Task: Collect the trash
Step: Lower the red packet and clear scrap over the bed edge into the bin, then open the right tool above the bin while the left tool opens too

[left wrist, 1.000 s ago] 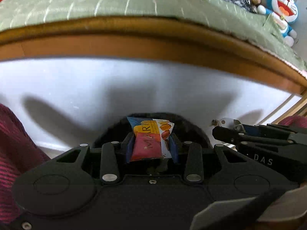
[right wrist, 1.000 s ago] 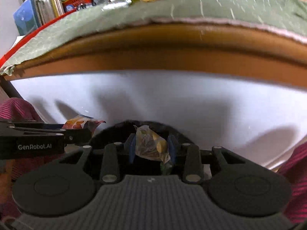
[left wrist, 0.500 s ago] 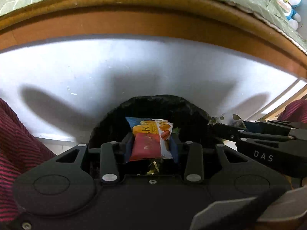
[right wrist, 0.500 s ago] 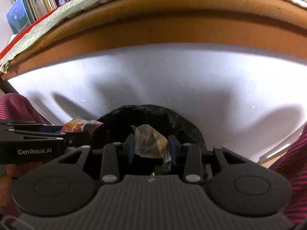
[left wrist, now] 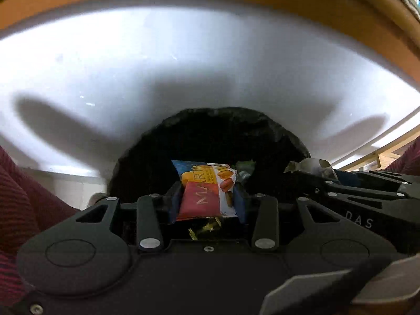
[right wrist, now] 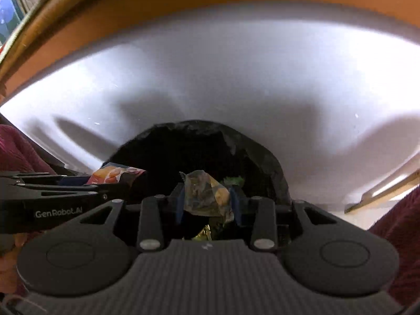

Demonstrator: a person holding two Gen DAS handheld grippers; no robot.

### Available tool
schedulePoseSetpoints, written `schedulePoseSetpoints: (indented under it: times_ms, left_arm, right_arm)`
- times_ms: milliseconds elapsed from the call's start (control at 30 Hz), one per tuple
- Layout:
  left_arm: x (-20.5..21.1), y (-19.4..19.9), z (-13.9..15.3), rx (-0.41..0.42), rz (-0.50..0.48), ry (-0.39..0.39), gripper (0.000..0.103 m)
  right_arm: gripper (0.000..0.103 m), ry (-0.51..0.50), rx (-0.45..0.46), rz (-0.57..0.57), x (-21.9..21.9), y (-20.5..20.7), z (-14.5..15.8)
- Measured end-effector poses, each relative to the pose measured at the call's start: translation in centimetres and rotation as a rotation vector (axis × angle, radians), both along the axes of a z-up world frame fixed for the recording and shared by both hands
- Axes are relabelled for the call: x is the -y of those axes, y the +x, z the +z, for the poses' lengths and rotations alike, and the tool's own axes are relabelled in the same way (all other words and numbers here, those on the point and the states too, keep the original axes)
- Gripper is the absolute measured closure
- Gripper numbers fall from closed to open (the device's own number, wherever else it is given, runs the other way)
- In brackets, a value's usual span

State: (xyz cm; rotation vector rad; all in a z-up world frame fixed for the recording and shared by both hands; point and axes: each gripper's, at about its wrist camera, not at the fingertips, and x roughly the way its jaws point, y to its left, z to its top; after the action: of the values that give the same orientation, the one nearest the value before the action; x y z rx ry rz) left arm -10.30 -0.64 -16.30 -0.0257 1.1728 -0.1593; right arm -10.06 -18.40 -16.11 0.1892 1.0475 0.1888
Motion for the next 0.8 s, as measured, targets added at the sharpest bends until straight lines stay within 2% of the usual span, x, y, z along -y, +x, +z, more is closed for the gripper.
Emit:
schedulePoseSetpoints:
  times_ms: [200, 267, 367, 433, 500, 633, 800]
  left_arm:
    - [-0.4, 0.0, -0.9, -0.012, 0.007, 0.018, 0.063]
    - [-0.6, 0.0, -1.0, -0.018, 0.015, 0.016, 0.062]
    - [-0.8, 0.0, -0.9, -0.014, 0.021, 0.016, 0.05]
    - [-0.9, 0.1, -1.0, -0.01, 0.025, 0.014, 0.037]
    - [-0.9, 0.0, -0.7, -0.003, 0.03, 0.02, 0.03]
    - [-0.9, 0.0, -0.2, 0.012, 0.029, 0.052, 0.023]
    - [-1.4, -0.1, 1.0, 0.028, 0.044, 0.027, 0.021]
  right_arm:
    - [0.057, 0.037, -0.027, -0.04, 0.6, 0.3, -0.7]
    - [0.051, 0.037, -0.026, -0.039, 0.5, 0.3, -0.8]
    - [0.039, 0.043, -0.022, -0.032, 0.4, 0.3, -0.6]
    - [0.034, 0.04, -0.02, -0.032, 0.3, 0.3, -0.5]
    - [0.031, 0.041, -0.02, -0.035, 0.4, 0.2, -0.5]
    - [0.027, 0.056, -0.018, -0.05, 0.6, 0.3, -0.4]
    - [0.025, 0.075, 0.005, -0.061, 0.9, 0.2, 0.3]
